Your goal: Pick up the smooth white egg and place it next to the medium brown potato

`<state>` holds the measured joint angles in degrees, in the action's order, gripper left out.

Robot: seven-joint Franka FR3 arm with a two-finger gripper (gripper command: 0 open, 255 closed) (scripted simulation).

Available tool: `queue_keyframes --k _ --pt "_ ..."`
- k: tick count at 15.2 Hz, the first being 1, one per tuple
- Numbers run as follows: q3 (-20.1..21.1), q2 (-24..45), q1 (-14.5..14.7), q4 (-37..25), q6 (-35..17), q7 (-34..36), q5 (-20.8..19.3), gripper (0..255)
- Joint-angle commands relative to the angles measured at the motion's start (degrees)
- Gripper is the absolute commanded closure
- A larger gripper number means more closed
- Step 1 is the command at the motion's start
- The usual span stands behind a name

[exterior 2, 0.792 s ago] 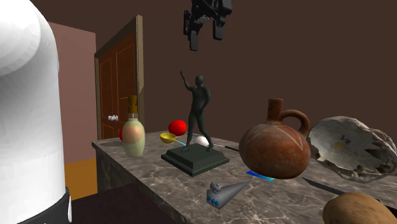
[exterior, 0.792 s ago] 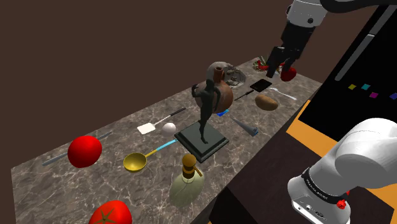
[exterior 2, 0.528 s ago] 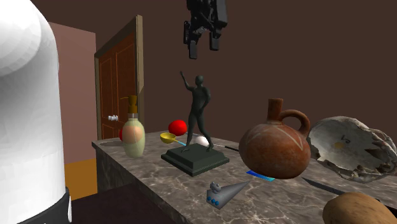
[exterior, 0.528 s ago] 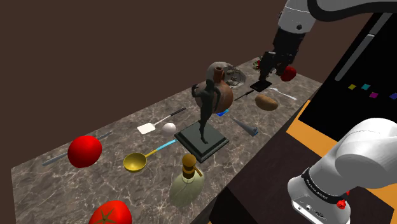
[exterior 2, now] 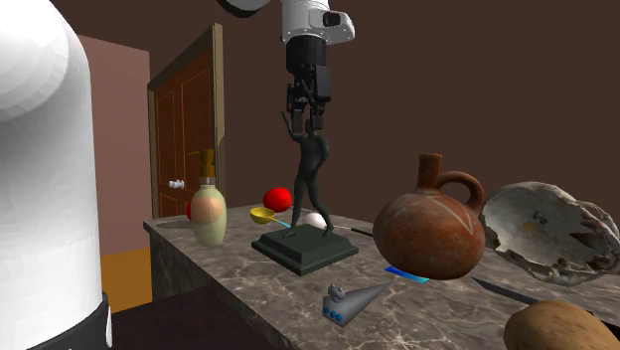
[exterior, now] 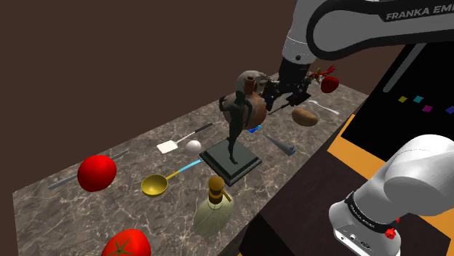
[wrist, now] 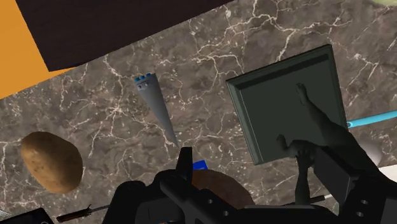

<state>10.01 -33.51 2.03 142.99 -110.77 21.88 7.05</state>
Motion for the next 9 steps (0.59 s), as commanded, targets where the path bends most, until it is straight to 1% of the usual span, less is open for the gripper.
queue_keyframes --k 1,5,9 --pt "2.21 3.31 0.18 -0.44 -3.04 3.97 1.21 0" --pt "6.17 10.83 0.08 -2.18 -9.04 11.35 2.42 0" --pt "9.73 19.34 -0.31 -5.35 -14.60 19.08 2.00 0"
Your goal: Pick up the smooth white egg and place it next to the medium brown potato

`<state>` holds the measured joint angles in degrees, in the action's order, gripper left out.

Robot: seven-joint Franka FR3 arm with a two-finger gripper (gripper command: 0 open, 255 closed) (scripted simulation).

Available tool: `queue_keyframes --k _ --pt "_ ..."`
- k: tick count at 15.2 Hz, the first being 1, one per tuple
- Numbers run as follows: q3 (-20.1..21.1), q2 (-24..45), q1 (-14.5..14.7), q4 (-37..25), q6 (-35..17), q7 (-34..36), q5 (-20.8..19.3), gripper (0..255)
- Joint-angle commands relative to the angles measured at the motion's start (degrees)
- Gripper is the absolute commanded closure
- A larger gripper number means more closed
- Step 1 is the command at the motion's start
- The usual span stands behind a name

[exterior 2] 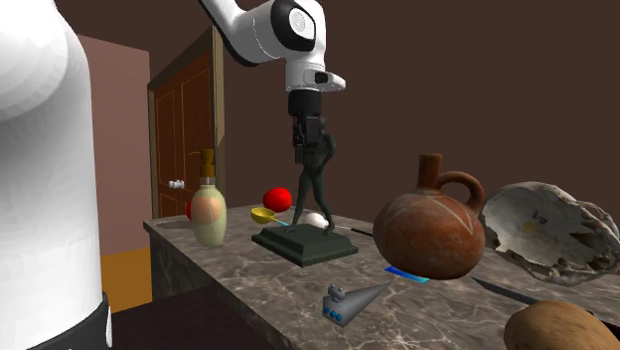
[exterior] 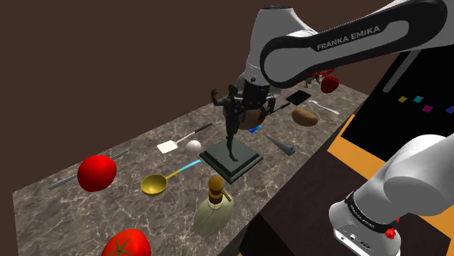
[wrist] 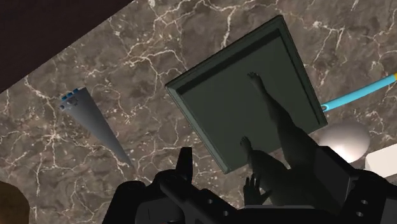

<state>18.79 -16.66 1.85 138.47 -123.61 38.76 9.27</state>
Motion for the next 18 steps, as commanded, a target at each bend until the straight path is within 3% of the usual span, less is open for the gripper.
queue_keyframes --k 1,8,18 --pt "1.74 4.74 -0.24 -1.84 -3.04 4.22 -0.62 0" --pt "4.89 21.41 0.25 -11.15 -10.14 19.23 -6.67 0" --pt "1.61 45.09 6.57 -31.36 -13.24 37.27 -15.58 0"
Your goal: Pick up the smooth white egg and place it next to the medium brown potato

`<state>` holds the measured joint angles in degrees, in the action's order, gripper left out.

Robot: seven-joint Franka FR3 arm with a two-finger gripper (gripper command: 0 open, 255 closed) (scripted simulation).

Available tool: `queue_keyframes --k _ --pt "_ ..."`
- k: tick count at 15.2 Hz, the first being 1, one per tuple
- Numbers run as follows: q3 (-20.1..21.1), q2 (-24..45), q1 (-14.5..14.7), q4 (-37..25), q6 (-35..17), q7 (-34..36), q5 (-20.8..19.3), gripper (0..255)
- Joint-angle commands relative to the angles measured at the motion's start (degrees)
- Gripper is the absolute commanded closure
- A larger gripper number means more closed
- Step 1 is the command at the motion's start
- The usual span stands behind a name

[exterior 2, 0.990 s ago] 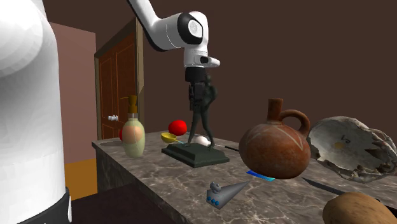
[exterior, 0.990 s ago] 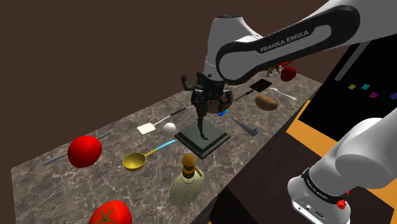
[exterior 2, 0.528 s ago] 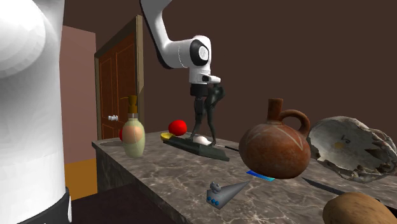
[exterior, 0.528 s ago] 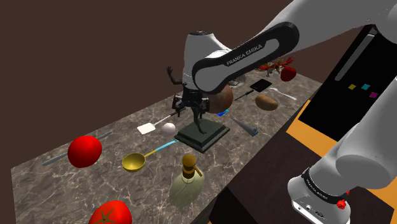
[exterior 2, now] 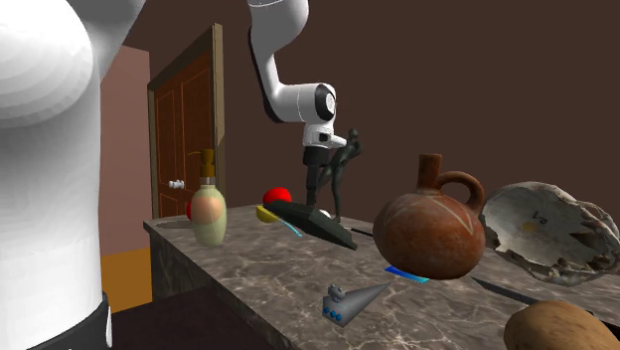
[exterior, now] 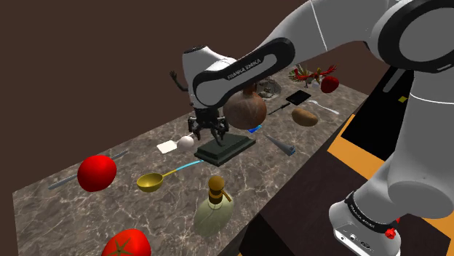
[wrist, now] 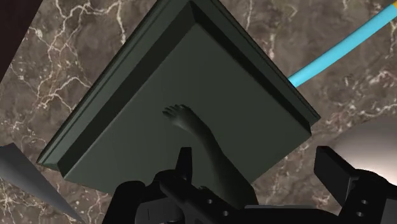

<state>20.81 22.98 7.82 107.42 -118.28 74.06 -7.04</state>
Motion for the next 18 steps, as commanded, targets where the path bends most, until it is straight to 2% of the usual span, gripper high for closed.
queue_keyframes --k 1,8,16,17,18 --pt "-0.22 5.74 0.45 -0.58 -18.55 2.23 0.48 0" --pt "-0.64 10.19 1.03 -0.88 -22.45 3.69 -1.82 0" --pt "-0.41 10.24 0.81 -0.88 -22.43 3.83 -2.03 0" --pt "-0.31 8.88 0.15 0.00 -22.06 3.13 -1.52 255" --pt "-0.11 8.49 0.45 1.36 -23.00 3.74 -1.51 255"
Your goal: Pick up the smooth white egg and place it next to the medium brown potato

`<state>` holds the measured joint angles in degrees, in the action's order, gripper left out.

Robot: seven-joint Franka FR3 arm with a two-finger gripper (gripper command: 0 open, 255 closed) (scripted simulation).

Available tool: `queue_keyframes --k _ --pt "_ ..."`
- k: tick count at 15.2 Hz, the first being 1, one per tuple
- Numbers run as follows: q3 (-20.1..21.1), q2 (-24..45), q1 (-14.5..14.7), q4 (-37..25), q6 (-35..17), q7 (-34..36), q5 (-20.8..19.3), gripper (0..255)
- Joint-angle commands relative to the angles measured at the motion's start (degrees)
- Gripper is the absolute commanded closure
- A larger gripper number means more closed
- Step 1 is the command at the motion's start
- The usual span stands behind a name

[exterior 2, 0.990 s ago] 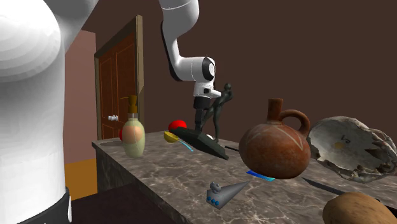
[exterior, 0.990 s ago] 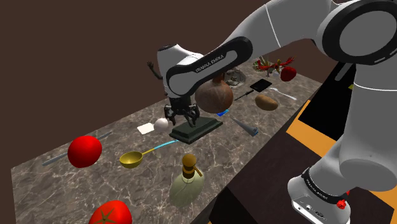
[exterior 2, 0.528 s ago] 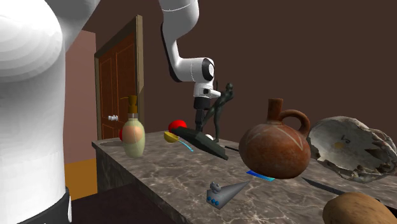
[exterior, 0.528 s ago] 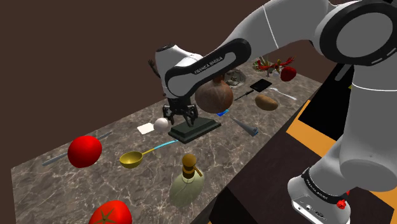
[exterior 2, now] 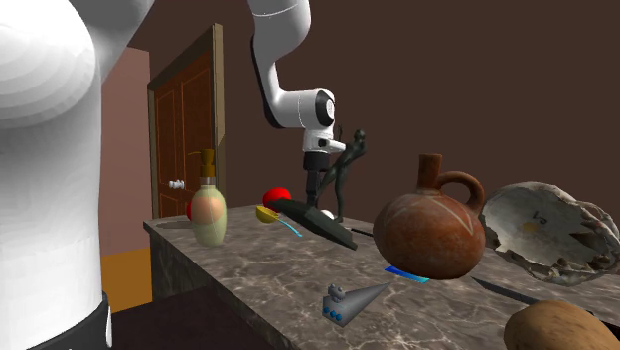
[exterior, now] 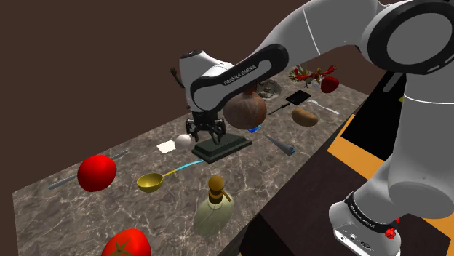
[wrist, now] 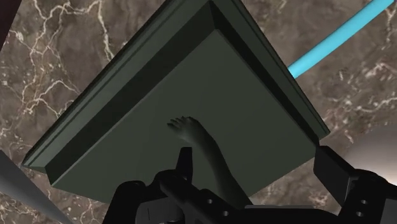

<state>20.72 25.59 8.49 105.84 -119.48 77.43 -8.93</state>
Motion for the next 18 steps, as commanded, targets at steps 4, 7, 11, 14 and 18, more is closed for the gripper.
queue_keyframes --k 4,7,11,14,18 --pt "-0.55 8.39 -0.20 -1.81 -19.54 -0.47 -0.13 255" --pt "-0.26 7.94 0.30 -2.63 -18.28 0.20 0.04 255" --pt "0.52 6.06 -0.55 0.68 -19.60 0.35 0.22 255" --pt "1.19 4.53 -1.08 0.55 -17.94 0.15 0.73 255" --pt "2.50 2.66 -2.18 0.19 -15.63 0.09 1.09 255"
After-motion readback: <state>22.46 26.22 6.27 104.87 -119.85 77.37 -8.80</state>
